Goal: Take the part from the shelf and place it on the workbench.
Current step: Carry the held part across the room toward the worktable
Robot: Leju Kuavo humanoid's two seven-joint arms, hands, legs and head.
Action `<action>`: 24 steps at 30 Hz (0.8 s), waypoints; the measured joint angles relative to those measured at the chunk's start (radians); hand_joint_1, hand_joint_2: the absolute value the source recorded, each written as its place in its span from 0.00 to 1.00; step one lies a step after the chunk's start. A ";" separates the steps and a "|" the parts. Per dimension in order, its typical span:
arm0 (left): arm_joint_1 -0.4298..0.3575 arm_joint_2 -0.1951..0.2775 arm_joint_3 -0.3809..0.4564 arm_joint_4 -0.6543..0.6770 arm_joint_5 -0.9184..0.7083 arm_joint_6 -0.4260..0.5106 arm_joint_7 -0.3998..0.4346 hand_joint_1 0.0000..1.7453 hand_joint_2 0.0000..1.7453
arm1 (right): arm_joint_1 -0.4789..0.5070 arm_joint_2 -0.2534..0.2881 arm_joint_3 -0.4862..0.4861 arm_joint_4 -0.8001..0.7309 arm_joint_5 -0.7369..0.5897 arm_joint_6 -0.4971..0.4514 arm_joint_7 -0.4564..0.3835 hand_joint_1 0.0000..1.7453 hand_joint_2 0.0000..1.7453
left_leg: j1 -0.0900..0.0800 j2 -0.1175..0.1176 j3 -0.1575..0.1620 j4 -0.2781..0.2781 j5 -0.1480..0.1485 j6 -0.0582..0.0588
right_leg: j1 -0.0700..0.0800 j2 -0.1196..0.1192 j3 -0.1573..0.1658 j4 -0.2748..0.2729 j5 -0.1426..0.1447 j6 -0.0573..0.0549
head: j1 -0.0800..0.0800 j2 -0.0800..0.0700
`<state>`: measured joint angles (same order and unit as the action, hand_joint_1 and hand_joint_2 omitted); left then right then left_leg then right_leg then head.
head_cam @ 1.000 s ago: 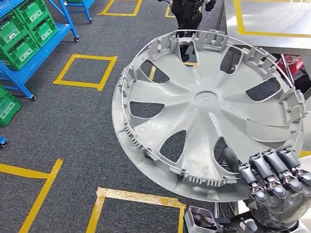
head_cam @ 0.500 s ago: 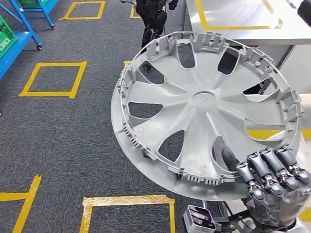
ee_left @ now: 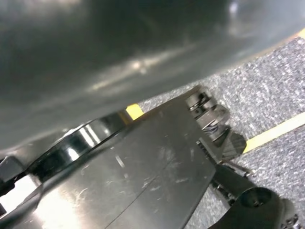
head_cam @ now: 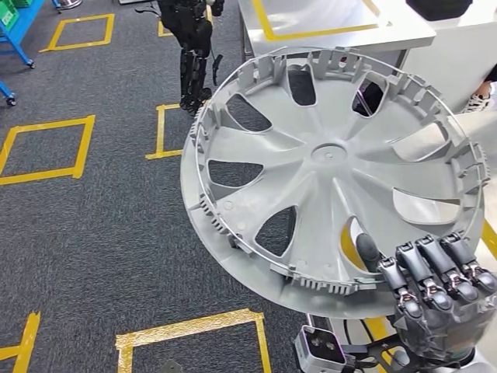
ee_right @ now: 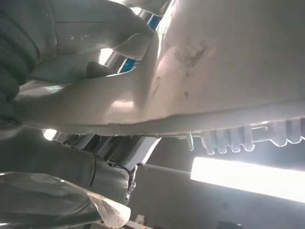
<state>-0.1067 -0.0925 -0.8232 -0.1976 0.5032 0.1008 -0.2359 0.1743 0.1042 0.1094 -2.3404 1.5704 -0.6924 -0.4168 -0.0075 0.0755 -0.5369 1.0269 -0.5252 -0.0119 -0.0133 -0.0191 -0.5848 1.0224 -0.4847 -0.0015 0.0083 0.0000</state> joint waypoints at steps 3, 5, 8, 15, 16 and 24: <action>-0.001 0.002 0.000 0.000 -0.002 -0.006 0.003 0.00 0.00 | -0.002 0.008 -0.002 0.006 0.000 0.000 -0.005 1.00 1.00 | 0.005 -0.056 -0.076 0.179 -0.095 -0.006 | 0.002 0.031 -0.003 0.000 0.004 -0.012 | -0.004 0.000; 0.002 0.003 0.000 0.000 -0.004 -0.010 0.005 0.00 0.00 | -0.001 0.011 -0.004 0.010 0.000 0.000 -0.006 1.00 1.00 | 0.004 -0.064 -0.116 0.260 -0.111 -0.001 | 0.007 0.057 -0.004 0.000 0.006 -0.015 | -0.005 0.000; 0.002 0.005 0.000 0.000 -0.009 -0.011 0.006 0.00 0.00 | 0.001 0.016 -0.006 0.012 0.000 0.000 -0.010 1.00 1.00 | -0.001 -0.101 -0.064 0.125 -0.013 0.020 | 0.010 0.097 -0.004 0.000 0.009 -0.017 | -0.004 0.000; -0.008 0.009 0.000 0.000 -0.014 -0.013 0.006 0.00 0.00 | 0.004 0.022 -0.009 0.016 0.000 0.000 -0.010 1.00 1.00 | -0.003 -0.126 0.002 -0.049 0.046 0.044 | 0.004 0.121 -0.042 0.014 0.011 0.012 | -0.005 0.000; -0.009 0.009 0.000 0.000 -0.015 -0.013 0.006 0.00 0.00 | 0.002 0.023 -0.009 0.016 0.000 0.000 -0.010 1.00 1.00 | -0.001 -0.111 0.005 -0.059 0.051 0.044 | 0.006 0.093 -0.061 0.048 -0.013 0.015 | -0.002 0.000; -0.005 0.010 0.000 0.000 -0.021 -0.012 0.017 0.00 0.00 | 0.002 0.023 -0.011 0.023 0.000 0.000 -0.008 1.00 1.00 | 0.001 -0.002 0.004 -0.047 0.039 0.027 | -0.009 -0.024 -0.035 0.065 -0.019 0.052 | 0.007 0.000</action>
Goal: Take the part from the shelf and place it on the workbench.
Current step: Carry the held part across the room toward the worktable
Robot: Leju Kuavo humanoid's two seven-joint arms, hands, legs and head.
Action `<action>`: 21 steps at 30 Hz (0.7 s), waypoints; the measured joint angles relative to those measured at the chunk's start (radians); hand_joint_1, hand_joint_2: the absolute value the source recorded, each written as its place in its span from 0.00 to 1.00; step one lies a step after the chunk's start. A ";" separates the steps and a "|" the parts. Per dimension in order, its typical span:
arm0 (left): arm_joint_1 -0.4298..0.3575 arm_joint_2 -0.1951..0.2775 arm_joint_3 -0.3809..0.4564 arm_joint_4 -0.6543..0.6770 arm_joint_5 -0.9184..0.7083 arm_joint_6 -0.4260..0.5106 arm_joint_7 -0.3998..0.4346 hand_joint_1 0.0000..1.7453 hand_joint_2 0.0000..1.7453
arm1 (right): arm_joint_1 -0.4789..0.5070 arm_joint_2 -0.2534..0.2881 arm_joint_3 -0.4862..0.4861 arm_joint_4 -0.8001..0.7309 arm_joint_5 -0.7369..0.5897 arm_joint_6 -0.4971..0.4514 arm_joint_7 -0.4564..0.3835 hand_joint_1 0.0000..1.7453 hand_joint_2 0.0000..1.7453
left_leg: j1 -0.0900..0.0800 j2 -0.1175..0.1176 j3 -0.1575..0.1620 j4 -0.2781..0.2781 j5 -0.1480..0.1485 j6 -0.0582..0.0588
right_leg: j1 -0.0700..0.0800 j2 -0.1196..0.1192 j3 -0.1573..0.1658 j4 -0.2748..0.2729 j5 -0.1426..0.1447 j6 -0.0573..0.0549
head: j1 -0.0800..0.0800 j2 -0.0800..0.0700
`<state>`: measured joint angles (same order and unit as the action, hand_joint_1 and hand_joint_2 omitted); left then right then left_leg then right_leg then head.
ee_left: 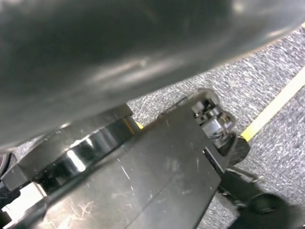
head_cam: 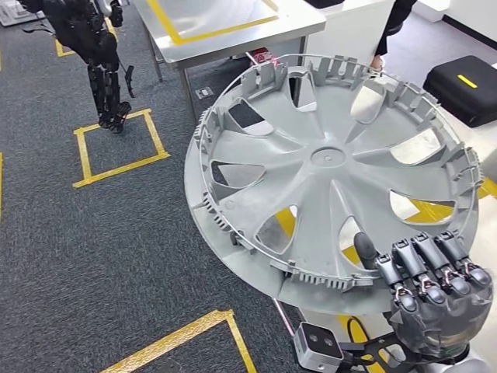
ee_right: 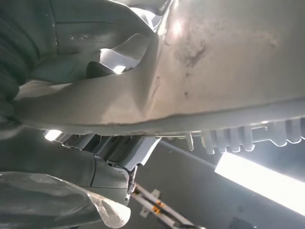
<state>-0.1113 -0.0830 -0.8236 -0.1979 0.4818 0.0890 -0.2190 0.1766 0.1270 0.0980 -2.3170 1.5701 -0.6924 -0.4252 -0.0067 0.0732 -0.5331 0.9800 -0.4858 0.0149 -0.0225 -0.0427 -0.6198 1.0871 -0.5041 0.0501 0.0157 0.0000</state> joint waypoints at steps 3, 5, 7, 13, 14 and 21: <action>-0.001 0.002 0.000 0.000 0.000 0.002 0.003 0.00 0.00 | 0.001 0.001 -0.001 0.000 0.000 0.000 0.001 1.00 1.00 | -0.005 0.021 0.001 0.016 -0.010 -0.015 | 0.005 -0.015 0.040 -0.060 0.007 -0.019 | -0.002 0.000; -0.003 0.001 0.000 0.000 0.000 0.002 0.003 0.00 0.00 | 0.002 0.001 -0.002 0.000 0.000 0.000 0.002 1.00 1.00 | -0.001 0.024 0.002 0.022 -0.015 -0.021 | 0.005 0.006 0.036 -0.059 0.011 -0.034 | -0.007 0.000; -0.005 0.001 0.000 0.000 0.000 0.002 0.003 0.00 0.00 | 0.001 0.002 -0.003 0.000 0.000 0.000 0.002 1.00 1.00 | 0.005 -0.013 -0.017 0.071 -0.055 -0.030 | 0.004 0.025 0.033 -0.060 0.016 -0.047 | -0.009 0.000; -0.001 0.001 0.000 0.000 0.000 0.001 0.003 0.00 0.00 | 0.000 0.006 -0.007 0.000 0.001 0.000 0.003 1.00 1.00 | 0.006 -0.067 -0.112 0.280 -0.121 -0.022 | 0.012 0.096 0.026 -0.061 0.025 -0.063 | -0.013 0.000; -0.001 0.001 0.000 0.000 0.000 0.001 0.003 0.00 0.00 | 0.000 0.006 -0.008 0.000 0.001 0.000 0.004 1.00 1.00 | 0.005 -0.079 -0.084 0.216 -0.082 -0.015 | 0.013 0.109 0.026 -0.061 0.026 -0.063 | -0.013 0.000; -0.004 0.005 0.000 0.000 0.000 0.002 0.002 0.00 0.00 | 0.002 0.007 -0.011 0.000 0.000 0.000 0.008 1.00 1.00 | 0.002 -0.120 0.001 0.007 -0.006 0.009 | 0.007 0.153 -0.004 -0.054 0.035 -0.034 | -0.014 0.000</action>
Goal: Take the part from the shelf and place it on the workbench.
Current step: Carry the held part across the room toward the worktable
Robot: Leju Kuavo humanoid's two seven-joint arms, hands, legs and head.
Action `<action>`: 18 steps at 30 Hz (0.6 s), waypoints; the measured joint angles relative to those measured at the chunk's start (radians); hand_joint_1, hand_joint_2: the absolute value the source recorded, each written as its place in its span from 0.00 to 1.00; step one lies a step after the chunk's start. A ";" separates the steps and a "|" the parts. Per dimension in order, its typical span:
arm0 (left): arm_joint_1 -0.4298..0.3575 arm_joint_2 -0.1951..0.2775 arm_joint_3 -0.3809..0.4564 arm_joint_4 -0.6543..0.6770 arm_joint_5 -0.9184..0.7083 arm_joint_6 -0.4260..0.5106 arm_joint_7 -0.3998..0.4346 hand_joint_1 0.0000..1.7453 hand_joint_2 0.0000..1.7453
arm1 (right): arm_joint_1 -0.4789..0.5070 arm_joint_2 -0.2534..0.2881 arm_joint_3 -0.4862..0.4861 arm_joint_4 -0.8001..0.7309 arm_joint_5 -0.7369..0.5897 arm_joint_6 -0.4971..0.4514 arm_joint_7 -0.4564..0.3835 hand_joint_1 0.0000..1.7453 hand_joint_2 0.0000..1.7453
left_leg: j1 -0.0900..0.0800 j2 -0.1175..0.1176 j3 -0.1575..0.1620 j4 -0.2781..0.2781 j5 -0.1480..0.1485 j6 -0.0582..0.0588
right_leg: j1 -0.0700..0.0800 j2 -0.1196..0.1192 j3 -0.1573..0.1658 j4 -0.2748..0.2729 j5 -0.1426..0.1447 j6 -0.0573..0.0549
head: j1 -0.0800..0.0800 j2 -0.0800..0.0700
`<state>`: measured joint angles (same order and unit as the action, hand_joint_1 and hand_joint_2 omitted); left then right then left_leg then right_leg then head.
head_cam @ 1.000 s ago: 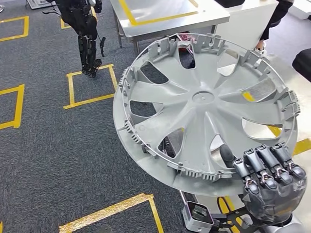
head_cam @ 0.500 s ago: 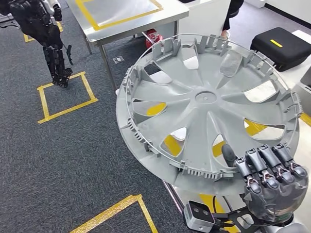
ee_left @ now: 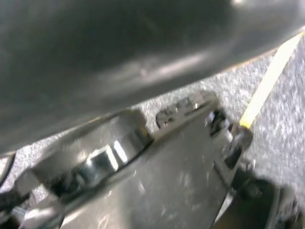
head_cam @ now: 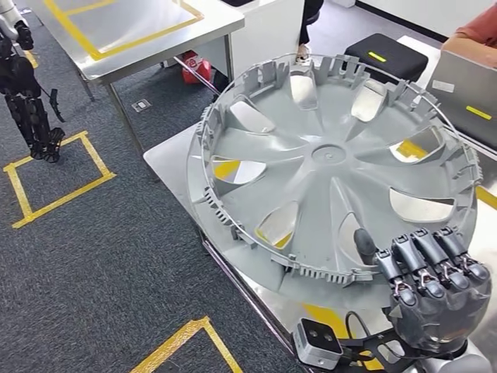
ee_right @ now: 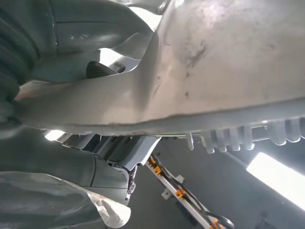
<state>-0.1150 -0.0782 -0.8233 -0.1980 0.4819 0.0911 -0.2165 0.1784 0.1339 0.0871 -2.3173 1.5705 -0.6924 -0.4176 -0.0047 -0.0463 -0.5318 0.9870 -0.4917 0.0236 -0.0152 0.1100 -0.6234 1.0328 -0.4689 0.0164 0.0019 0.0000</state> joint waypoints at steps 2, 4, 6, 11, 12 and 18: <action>-0.001 -0.001 0.000 0.000 0.000 0.001 -0.001 0.00 0.00 | -0.002 0.000 0.000 0.000 0.000 0.000 0.001 1.00 1.00 | 0.003 0.027 0.001 -0.015 0.010 0.004 | 0.004 -0.051 -0.037 0.066 -0.046 0.005 | 0.006 0.000; 0.003 -0.002 0.000 0.000 0.000 0.002 -0.002 0.00 0.00 | -0.004 0.000 0.000 0.000 0.000 0.000 0.002 1.00 1.00 | 0.001 0.054 -0.001 -0.016 0.012 0.006 | 0.003 -0.091 -0.090 0.189 -0.108 0.012 | 0.011 0.000; 0.005 -0.003 0.000 0.000 0.000 0.002 -0.002 0.00 0.00 | -0.003 0.000 0.000 0.000 0.000 0.000 0.003 1.00 1.00 | 0.001 0.083 -0.002 -0.015 0.011 0.005 | 0.000 -0.104 -0.111 0.252 -0.123 0.020 | 0.012 0.000; 0.003 -0.005 0.001 0.000 0.000 0.002 -0.002 0.00 0.00 | -0.004 0.000 0.000 0.000 0.000 0.000 0.003 1.00 1.00 | 0.000 0.135 -0.004 0.008 -0.004 -0.017 | -0.002 -0.171 0.040 0.005 -0.031 0.025 | 0.015 0.000; 0.003 -0.005 0.001 0.000 0.000 0.002 -0.002 0.00 0.00 | -0.004 0.000 -0.001 0.000 0.000 0.000 0.003 1.00 1.00 | -0.002 0.142 -0.005 0.012 -0.007 -0.022 | 0.001 -0.174 0.047 -0.008 -0.034 0.019 | 0.014 0.000; 0.001 -0.006 0.001 0.000 0.000 0.003 -0.002 0.00 0.00 | -0.004 0.001 -0.005 0.000 0.000 0.000 0.003 1.00 1.00 | 0.008 0.078 -0.054 0.148 -0.099 -0.042 | 0.000 -0.115 0.041 -0.008 -0.023 -0.018 | 0.005 0.000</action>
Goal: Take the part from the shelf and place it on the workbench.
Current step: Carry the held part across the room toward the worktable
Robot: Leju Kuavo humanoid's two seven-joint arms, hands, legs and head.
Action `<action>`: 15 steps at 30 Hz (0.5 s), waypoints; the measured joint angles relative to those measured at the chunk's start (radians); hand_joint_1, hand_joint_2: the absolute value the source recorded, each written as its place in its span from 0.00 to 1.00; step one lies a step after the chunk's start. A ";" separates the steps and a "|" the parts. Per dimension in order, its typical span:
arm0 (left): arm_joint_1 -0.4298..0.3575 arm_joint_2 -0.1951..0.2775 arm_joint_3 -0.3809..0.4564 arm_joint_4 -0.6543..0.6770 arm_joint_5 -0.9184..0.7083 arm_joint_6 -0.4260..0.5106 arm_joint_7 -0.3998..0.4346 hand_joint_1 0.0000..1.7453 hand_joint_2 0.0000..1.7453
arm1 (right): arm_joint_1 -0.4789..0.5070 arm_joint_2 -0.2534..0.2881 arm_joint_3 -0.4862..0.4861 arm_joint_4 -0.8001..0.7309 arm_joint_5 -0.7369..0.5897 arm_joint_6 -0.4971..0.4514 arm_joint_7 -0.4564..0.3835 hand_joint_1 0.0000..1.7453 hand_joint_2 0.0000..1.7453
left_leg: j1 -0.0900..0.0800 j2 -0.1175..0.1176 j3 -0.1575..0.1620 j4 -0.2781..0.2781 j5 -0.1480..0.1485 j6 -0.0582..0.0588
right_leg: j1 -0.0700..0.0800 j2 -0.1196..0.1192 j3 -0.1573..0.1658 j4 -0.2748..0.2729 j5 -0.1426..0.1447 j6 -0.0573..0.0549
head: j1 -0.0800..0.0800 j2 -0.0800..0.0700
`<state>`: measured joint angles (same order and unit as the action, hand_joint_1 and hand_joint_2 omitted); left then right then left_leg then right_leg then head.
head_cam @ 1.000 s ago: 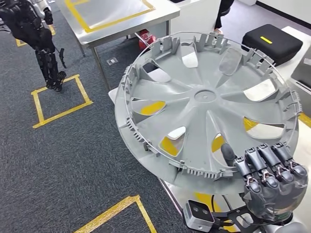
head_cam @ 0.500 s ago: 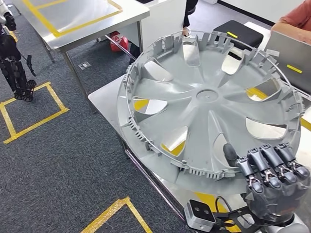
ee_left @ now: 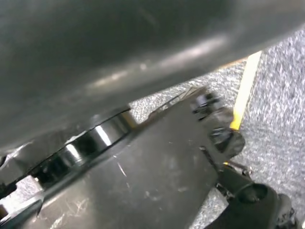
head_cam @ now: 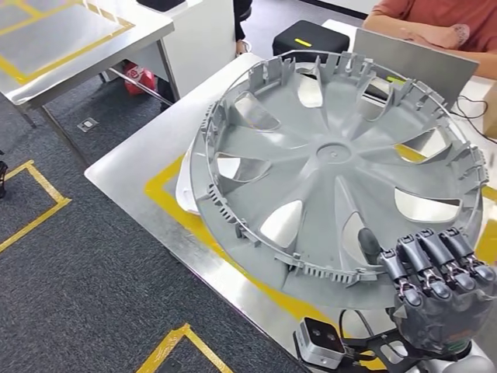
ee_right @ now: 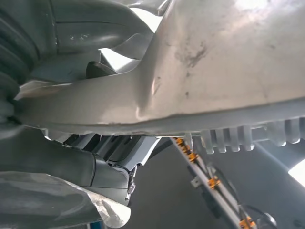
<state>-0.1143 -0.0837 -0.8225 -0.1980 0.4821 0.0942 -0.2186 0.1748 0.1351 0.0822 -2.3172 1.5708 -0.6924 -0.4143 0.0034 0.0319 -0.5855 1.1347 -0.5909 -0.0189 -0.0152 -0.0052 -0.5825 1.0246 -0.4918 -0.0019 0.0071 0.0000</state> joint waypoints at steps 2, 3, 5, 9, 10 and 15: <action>0.003 0.000 0.000 0.000 0.000 0.000 0.000 0.00 0.00 | 0.000 0.000 -0.001 0.000 0.000 0.000 0.000 1.00 1.00 | 0.000 -0.017 -0.059 0.131 -0.053 0.001 | 0.002 0.024 -0.003 0.000 0.002 -0.006 | -0.002 0.000; 0.004 0.000 0.000 0.000 0.000 0.000 0.000 0.00 0.00 | 0.000 0.000 -0.002 0.000 0.000 0.000 0.000 1.00 1.00 | 0.000 -0.019 -0.075 0.162 -0.055 0.004 | 0.004 0.037 -0.004 0.000 0.003 -0.007 | -0.002 0.000; 0.003 0.001 0.000 0.000 0.000 0.000 0.000 0.00 0.00 | 0.001 0.000 -0.002 0.000 0.000 0.000 0.000 1.00 1.00 | -0.003 -0.028 -0.055 0.108 -0.001 0.017 | 0.007 0.064 -0.004 0.000 0.006 -0.009 | -0.002 0.000; 0.002 0.005 0.000 0.000 0.000 0.001 0.000 0.00 0.00 | 0.001 0.000 -0.004 0.000 0.000 0.000 0.000 1.00 1.00 | -0.008 -0.109 0.039 -0.109 0.092 0.050 | 0.006 0.111 -0.012 0.001 0.014 0.000 | -0.003 0.000; 0.002 0.006 0.000 0.000 0.000 0.001 0.000 0.00 0.00 | 0.001 0.000 -0.004 0.000 0.000 0.000 0.000 1.00 1.00 | -0.008 -0.110 0.042 -0.119 0.089 0.053 | 0.004 0.122 -0.017 0.000 0.017 0.006 | -0.003 0.000; 0.000 0.001 0.000 0.000 0.001 0.002 0.000 0.00 0.00 | 0.002 0.000 -0.004 0.000 -0.001 0.000 0.000 1.00 1.00 | -0.001 -0.048 0.049 -0.157 0.107 0.052 | 0.006 0.047 -0.080 0.091 -0.041 0.029 | 0.006 0.000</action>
<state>-0.1140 -0.0825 -0.8220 -0.1983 0.4829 0.0958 -0.2189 0.1766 0.1354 0.0779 -2.3173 1.5702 -0.6924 -0.4146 0.0022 -0.0163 -0.5368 0.9776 -0.4835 0.0328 -0.0093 0.0421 -0.6622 1.1154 -0.5332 0.0269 0.0129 -0.0001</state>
